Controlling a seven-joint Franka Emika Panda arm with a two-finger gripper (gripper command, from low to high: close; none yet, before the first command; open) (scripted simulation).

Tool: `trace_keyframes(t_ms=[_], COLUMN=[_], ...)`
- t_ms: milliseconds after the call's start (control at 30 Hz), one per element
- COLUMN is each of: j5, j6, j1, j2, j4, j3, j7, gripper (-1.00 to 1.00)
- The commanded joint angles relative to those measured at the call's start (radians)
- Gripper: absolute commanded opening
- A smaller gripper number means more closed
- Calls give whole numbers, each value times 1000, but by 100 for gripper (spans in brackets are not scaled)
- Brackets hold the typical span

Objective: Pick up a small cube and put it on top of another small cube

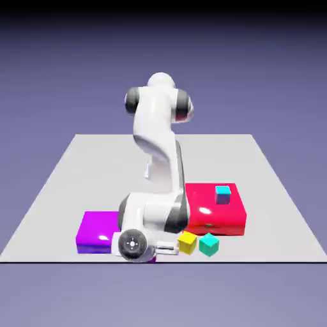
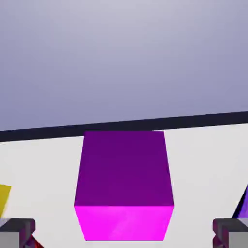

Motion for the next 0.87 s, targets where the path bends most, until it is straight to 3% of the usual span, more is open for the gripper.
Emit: trace_keyframes(t_ms=[0, 33, 233, 533, 733, 767, 833], j5=[1, 1, -3, 42, 46, 46, 45], j6=[27, 27, -140, -39, 124, 124, 87], j1=[1, 1, -6, -106, -99, -99, -101], j2=[-2, -2, 11, -224, -218, -218, -219], j4=[-29, -29, 152, -157, -313, -313, -277], j3=[0, 0, -1, 305, 305, 305, 305], j7=[-1, -1, 3, 335, 322, 322, 325], gripper=[0, -100, -100, -100, -100, 100, 100])
